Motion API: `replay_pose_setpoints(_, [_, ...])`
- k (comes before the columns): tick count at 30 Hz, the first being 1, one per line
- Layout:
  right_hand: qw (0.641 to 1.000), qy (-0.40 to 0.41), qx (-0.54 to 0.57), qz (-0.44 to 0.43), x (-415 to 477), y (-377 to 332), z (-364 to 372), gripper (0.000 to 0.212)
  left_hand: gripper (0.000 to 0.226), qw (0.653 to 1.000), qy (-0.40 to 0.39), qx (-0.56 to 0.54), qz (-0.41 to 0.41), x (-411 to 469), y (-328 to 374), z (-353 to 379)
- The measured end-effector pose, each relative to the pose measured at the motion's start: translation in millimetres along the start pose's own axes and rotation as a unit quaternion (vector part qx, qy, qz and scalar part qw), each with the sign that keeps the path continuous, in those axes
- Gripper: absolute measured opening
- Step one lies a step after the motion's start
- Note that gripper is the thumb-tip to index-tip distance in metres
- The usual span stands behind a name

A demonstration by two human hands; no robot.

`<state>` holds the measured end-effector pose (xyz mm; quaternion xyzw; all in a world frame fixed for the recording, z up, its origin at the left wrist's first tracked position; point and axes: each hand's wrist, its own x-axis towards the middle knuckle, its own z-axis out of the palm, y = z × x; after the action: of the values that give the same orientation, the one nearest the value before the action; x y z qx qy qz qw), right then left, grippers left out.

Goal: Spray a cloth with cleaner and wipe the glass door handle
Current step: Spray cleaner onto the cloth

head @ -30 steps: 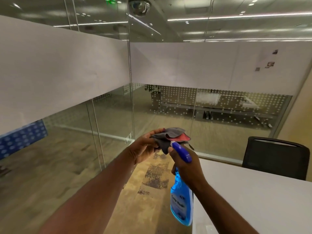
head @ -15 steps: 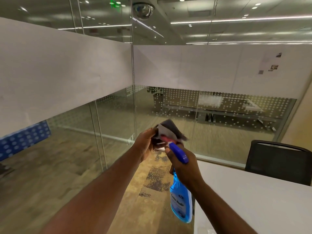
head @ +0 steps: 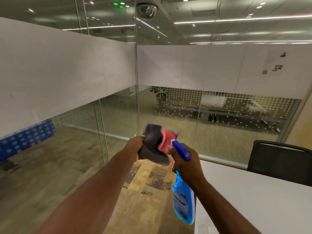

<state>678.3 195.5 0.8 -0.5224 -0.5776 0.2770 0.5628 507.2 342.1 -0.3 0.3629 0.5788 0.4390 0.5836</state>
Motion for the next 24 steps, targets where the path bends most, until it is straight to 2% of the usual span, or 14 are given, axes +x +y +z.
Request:
replay_pose_setpoints(3, [1.0,-0.005,-0.016,0.0,-1,-2,2,0.021,0.031,0.995,0.05,0.077,0.029,4,-8,-17])
replay_pose_setpoints(9, [0.998,-0.016,-0.054,0.005,-4,-3,7,0.019,0.036,0.999,-0.031,-0.025,0.012,0,-11,-38])
replay_pose_setpoints(12, [0.999,-0.01,-0.053,0.001,-3,-9,9,0.02,0.041,0.999,-0.007,-0.014,0.03,-3,-6,-38])
replay_pose_setpoints(14, [0.999,-0.006,-0.041,0.004,-3,-16,11,0.021,0.049,0.991,0.073,0.098,0.057,-4,-6,-41])
replay_pose_setpoints(15, [0.999,-0.008,-0.037,0.009,-3,-19,12,0.022,0.053,0.976,0.105,0.174,0.079,-4,-7,-44])
replay_pose_setpoints(17, [0.999,-0.025,-0.037,0.02,-3,-26,14,0.025,0.052,0.931,0.115,0.324,0.122,-8,-8,-48])
replay_pose_setpoints(19, [0.997,-0.051,-0.042,0.03,-5,-29,17,0.025,0.05,0.895,0.091,0.412,0.143,-12,-4,-49])
replay_pose_setpoints(21, [0.996,-0.076,-0.039,0.032,-9,-31,19,0.026,0.049,0.906,0.07,0.393,0.141,-15,1,-49])
replay_pose_setpoints(24, [0.994,-0.09,-0.045,0.041,-12,-32,23,0.029,0.052,0.968,0.05,0.22,0.111,-16,13,-46])
